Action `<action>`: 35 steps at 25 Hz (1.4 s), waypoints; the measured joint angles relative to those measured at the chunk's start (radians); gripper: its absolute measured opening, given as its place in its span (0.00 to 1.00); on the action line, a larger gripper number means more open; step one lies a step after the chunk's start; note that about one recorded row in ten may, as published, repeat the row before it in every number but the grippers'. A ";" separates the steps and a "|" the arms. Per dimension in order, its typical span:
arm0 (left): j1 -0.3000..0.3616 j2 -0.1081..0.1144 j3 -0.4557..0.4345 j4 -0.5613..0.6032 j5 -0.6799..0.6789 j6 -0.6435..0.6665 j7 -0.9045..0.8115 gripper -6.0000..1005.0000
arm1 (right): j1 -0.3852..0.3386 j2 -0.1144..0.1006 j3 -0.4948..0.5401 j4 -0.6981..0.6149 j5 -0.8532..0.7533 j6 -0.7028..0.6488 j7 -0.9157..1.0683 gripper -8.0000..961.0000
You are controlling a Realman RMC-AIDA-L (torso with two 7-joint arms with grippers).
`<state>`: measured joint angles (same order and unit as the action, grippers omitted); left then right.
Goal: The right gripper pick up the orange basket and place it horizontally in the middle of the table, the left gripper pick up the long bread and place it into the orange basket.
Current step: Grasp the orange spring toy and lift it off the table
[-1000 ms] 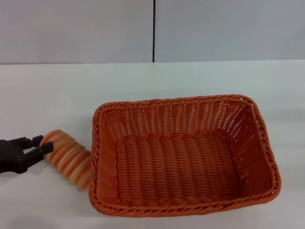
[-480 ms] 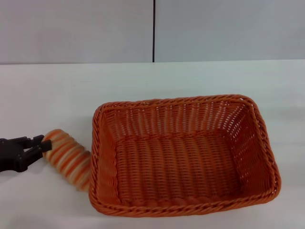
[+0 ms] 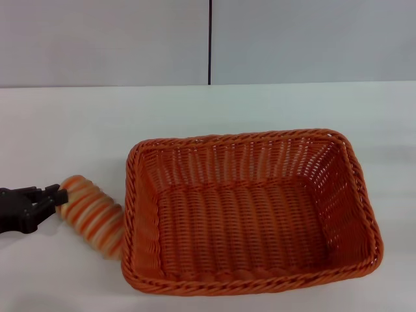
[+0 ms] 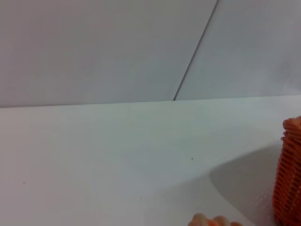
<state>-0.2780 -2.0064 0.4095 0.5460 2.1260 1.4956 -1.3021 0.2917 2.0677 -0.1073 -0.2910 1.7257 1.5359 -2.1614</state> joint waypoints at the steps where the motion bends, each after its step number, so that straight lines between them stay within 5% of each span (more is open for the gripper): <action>1: 0.000 0.000 0.000 0.000 0.000 0.000 0.000 0.20 | 0.000 0.000 0.000 0.002 0.000 -0.002 0.000 0.46; 28: -0.008 0.000 0.001 0.000 -0.002 0.003 0.002 0.09 | 0.005 0.000 0.000 0.004 0.003 -0.015 0.000 0.46; 35: -0.007 0.010 -0.064 0.006 -0.001 -0.002 0.003 0.09 | 0.006 0.000 0.000 0.004 0.004 -0.017 0.000 0.46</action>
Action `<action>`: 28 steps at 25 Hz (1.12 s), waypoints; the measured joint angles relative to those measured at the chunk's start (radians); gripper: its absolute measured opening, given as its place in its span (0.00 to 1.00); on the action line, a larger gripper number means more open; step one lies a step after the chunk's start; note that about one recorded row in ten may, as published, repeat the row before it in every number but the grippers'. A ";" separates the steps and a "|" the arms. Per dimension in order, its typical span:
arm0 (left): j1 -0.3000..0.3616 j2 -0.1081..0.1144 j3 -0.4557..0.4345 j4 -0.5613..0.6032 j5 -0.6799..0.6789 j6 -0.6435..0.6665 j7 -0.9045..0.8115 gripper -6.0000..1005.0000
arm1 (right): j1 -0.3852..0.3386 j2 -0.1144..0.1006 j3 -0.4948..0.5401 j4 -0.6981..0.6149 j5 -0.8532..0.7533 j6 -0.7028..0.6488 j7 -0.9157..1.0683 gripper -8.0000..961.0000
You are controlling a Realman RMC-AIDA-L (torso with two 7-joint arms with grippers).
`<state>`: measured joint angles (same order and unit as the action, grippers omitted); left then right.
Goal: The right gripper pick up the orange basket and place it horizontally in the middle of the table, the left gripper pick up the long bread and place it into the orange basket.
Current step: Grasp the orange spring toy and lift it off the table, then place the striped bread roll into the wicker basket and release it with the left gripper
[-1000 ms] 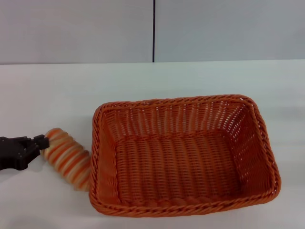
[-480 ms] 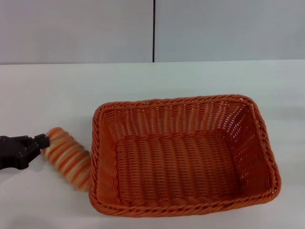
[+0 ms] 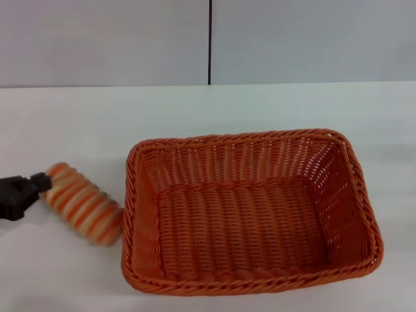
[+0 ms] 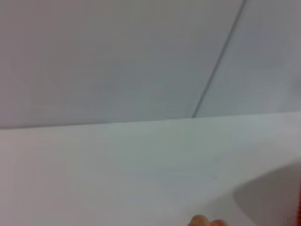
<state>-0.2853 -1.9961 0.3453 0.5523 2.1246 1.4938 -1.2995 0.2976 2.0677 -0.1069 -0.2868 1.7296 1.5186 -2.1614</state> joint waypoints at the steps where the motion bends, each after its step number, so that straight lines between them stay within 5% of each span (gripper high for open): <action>1: 0.000 0.004 -0.009 0.001 0.000 0.001 -0.001 0.09 | 0.000 0.000 0.000 0.000 0.000 0.000 0.000 0.46; 13: -0.021 0.025 -0.254 0.005 -0.006 0.014 -0.008 0.09 | 0.003 0.002 0.001 0.000 0.002 -0.002 0.000 0.46; 20: -0.044 0.029 -0.291 -0.006 -0.094 0.034 -0.021 0.08 | 0.003 0.002 0.001 0.013 0.002 0.000 0.000 0.46; 28: -0.113 -0.007 -0.283 -0.022 -0.193 0.170 -0.030 0.07 | 0.010 0.002 0.000 0.027 0.002 0.003 0.000 0.46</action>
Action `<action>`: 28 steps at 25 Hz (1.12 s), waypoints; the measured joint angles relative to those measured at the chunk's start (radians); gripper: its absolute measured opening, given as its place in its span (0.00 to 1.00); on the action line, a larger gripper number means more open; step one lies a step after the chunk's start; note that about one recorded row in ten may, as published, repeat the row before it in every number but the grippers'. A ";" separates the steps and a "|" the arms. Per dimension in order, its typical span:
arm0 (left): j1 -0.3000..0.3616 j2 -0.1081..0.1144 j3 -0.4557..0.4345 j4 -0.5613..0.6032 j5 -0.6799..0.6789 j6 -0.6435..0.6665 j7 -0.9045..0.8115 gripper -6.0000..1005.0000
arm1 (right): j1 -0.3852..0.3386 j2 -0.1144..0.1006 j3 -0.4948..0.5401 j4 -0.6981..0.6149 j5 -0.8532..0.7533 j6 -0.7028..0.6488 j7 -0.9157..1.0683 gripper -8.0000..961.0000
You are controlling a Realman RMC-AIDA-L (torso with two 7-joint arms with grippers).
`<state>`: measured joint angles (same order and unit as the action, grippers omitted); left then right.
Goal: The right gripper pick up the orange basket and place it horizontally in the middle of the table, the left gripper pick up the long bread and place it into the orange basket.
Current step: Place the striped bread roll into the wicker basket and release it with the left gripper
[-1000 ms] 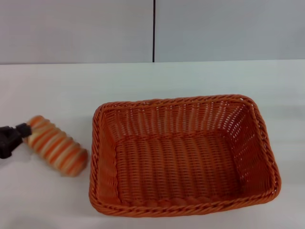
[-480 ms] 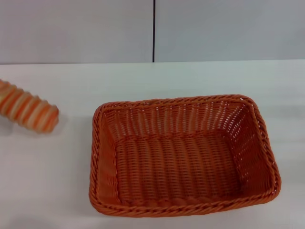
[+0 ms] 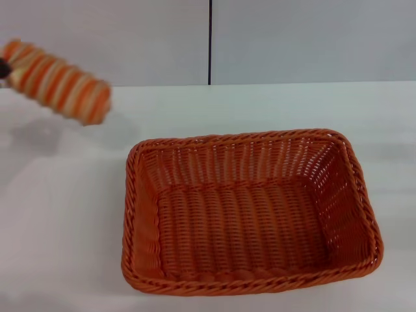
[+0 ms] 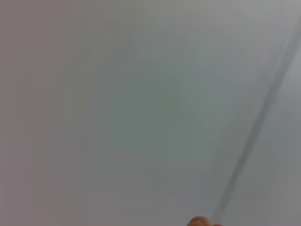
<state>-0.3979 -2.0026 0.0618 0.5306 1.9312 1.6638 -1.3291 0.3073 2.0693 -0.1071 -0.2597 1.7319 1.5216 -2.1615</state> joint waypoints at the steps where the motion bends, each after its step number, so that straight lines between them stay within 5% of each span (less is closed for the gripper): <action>1: -0.012 -0.005 0.008 -0.010 0.000 0.021 0.000 0.07 | 0.001 0.000 -0.001 0.000 0.000 0.001 0.000 0.46; 8: -0.083 -0.052 0.247 -0.058 -0.001 0.080 0.007 0.07 | -0.002 0.000 0.001 0.015 0.000 0.004 0.000 0.46; 14: -0.134 -0.059 0.471 -0.138 0.002 0.074 0.070 0.07 | 0.001 0.000 0.000 0.016 -0.002 -0.001 -0.001 0.46; 20: -0.139 -0.061 0.578 -0.150 0.003 0.084 0.113 0.07 | 0.001 0.000 -0.002 0.016 -0.006 -0.002 -0.002 0.46; 28: -0.132 -0.057 0.583 -0.145 0.003 0.075 0.098 0.09 | 0.001 0.000 -0.006 0.018 -0.008 -0.004 -0.003 0.46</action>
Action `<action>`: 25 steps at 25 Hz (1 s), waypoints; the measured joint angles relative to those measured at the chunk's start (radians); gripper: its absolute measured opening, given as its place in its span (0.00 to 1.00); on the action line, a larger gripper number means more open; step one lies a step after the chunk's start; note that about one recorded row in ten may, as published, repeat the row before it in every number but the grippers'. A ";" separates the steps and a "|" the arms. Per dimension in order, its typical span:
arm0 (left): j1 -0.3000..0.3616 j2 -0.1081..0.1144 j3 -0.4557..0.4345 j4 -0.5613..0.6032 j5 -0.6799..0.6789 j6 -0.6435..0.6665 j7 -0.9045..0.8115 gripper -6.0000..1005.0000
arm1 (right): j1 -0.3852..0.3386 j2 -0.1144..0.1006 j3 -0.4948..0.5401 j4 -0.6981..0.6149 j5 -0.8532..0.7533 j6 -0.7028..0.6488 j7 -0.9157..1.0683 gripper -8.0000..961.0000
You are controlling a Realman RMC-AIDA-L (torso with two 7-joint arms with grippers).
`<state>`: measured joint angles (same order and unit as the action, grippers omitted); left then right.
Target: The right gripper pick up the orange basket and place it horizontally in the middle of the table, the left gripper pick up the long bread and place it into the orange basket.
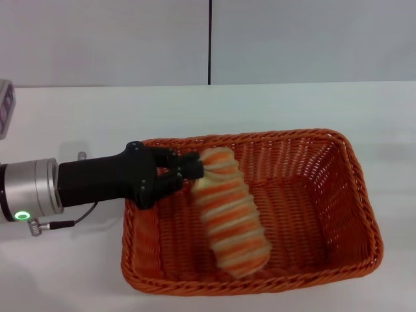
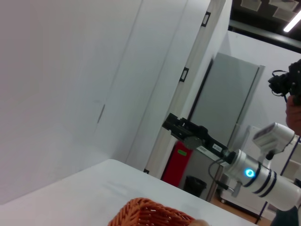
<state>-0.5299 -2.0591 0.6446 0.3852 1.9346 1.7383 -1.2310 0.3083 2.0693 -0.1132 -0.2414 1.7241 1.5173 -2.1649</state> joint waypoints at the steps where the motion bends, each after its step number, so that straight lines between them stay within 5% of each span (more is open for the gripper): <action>1: 0.000 0.000 0.000 0.000 0.000 0.000 0.000 0.12 | 0.000 0.000 0.000 0.000 0.000 0.000 0.000 0.46; 10: 0.010 0.001 -0.034 0.001 -0.005 -0.008 0.004 0.37 | 0.000 0.000 0.003 0.007 0.000 0.000 -0.001 0.46; 19: 0.084 -0.003 -0.338 -0.053 -0.082 -0.016 0.130 0.54 | -0.004 0.000 0.007 0.007 0.006 0.000 0.000 0.46; 23: 0.084 -0.003 -0.338 -0.053 -0.082 -0.016 0.130 0.59 | -0.007 0.000 0.014 0.006 0.008 0.000 0.001 0.46; 25: 0.190 -0.005 -0.574 -0.250 -0.229 -0.014 0.440 0.60 | -0.010 0.000 0.024 0.006 0.009 0.000 0.001 0.46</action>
<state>-0.3404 -2.0643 0.0705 0.1353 1.7054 1.7239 -0.7907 0.2987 2.0692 -0.0895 -0.2355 1.7327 1.5171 -2.1638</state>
